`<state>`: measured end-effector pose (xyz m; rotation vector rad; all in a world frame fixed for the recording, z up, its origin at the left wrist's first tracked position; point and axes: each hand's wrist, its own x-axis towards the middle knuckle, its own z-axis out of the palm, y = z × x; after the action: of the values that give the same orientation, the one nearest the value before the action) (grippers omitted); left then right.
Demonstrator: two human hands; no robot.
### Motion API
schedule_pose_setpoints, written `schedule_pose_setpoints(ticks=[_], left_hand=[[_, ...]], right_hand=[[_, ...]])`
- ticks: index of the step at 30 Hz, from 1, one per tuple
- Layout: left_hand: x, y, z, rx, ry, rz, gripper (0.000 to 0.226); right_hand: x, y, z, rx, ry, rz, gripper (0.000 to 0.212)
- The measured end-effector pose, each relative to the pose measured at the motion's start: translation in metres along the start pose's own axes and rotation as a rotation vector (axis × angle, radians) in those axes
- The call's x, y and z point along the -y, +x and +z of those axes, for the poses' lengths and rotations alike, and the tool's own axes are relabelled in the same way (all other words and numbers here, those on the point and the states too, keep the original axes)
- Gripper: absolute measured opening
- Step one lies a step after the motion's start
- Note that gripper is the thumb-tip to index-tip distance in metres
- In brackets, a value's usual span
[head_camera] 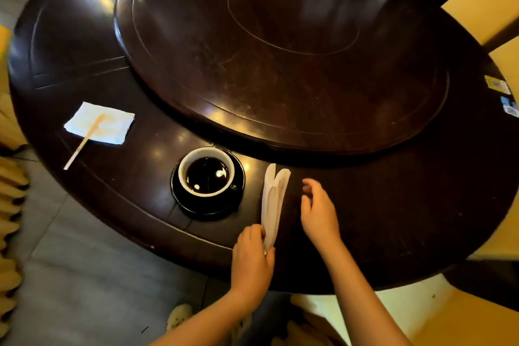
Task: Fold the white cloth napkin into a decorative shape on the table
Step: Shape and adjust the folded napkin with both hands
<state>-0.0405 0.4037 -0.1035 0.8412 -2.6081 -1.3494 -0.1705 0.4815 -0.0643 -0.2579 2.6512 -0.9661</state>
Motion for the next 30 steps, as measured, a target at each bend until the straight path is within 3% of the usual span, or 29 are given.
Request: schedule_pose_setpoints(ticks=[3, 6, 9, 14, 17, 21, 23, 26, 28, 30], left_hand=[[-0.001, 0.0, 0.002, -0.006, 0.015, 0.037, 0.019], [0.002, 0.0, 0.003, -0.028, 0.052, 0.092, 0.019], [0.004, -0.002, 0.004, -0.05, 0.034, 0.076, 0.019], [0.004, -0.003, 0.007, -0.049, 0.025, 0.008, 0.024], [0.004, -0.002, 0.006, -0.027, 0.072, -0.006, 0.017], [0.004, -0.005, 0.006, -0.047, 0.187, 0.015, 0.015], [0.005, -0.007, 0.007, -0.062, 0.232, 0.018, 0.015], [0.006, -0.008, 0.006, -0.061, 0.26, 0.002, 0.015], [0.006, -0.008, 0.005, -0.058, 0.275, -0.004, 0.017], [0.006, -0.008, 0.004, -0.045, 0.292, -0.005, 0.017]], right_hand=[[0.008, 0.028, -0.009, 0.099, -0.153, -0.289, 0.053], [0.008, 0.056, -0.008, 0.284, -0.232, -0.325, 0.058], [0.007, 0.071, -0.003, 0.361, -0.348, -0.321, 0.044], [0.008, 0.08, -0.001, 0.402, -0.756, -0.559, 0.023], [0.004, 0.086, -0.011, 0.385, -0.884, -0.482, 0.014], [0.002, 0.093, -0.033, 0.398, -0.978, -0.387, 0.024], [0.01, 0.095, -0.037, 0.364, -0.83, -0.321, 0.025], [0.035, 0.098, -0.029, 0.387, -0.37, -0.106, 0.031], [0.053, 0.099, -0.015, 0.463, -0.306, -0.034, 0.05], [0.063, 0.099, 0.002, 0.508, -0.395, -0.037, 0.054]])
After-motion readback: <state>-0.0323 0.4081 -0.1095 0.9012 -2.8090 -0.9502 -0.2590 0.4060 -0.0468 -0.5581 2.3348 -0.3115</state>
